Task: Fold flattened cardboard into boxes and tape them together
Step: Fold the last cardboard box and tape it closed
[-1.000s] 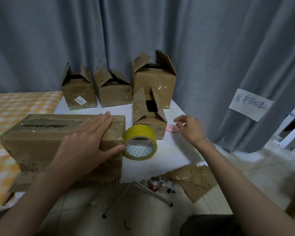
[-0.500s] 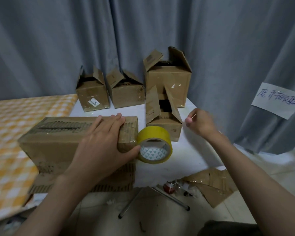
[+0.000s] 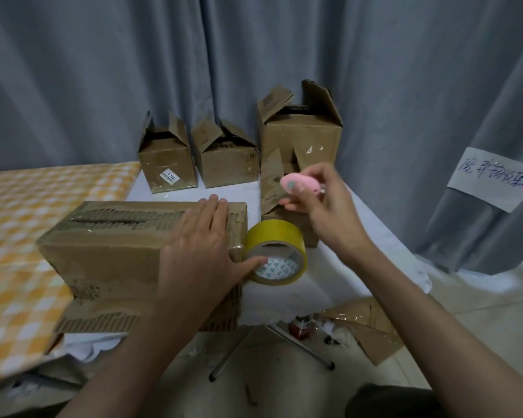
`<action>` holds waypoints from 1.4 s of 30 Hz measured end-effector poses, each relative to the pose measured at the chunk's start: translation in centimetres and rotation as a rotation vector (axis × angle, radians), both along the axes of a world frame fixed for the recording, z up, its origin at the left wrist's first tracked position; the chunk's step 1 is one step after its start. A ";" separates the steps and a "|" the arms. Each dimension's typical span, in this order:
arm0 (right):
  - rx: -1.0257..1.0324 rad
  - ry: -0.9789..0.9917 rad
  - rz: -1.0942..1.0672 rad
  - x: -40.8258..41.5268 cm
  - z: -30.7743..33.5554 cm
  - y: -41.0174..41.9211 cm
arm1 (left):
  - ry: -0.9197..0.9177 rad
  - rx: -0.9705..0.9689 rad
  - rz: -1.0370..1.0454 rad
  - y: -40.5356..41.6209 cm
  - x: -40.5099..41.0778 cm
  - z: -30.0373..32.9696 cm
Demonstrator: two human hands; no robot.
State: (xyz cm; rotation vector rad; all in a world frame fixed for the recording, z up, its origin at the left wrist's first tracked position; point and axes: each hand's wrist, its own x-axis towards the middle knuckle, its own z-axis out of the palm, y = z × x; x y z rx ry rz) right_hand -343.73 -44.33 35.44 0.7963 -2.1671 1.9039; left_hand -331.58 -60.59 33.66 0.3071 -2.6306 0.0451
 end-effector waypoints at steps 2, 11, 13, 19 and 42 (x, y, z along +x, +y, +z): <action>0.104 0.010 0.035 0.2 -1.0 -0.8 | -0.005 -0.005 -0.003 -0.1 0.0 0.0; 0.268 0.126 -0.025 0.5 -2.8 -2.0 | -0.003 0.045 -0.040 -0.6 0.3 -0.1; 0.287 0.138 -0.026 0.5 -2.6 -1.6 | -0.007 0.053 -0.058 -0.8 0.6 -0.1; 0.309 0.065 0.072 0.7 -2.7 -0.1 | -0.023 0.040 -0.100 -0.9 1.4 -0.2; 0.294 0.334 0.363 0.2 0.3 1.3 | 0.075 0.039 -0.041 -0.1 1.0 -0.8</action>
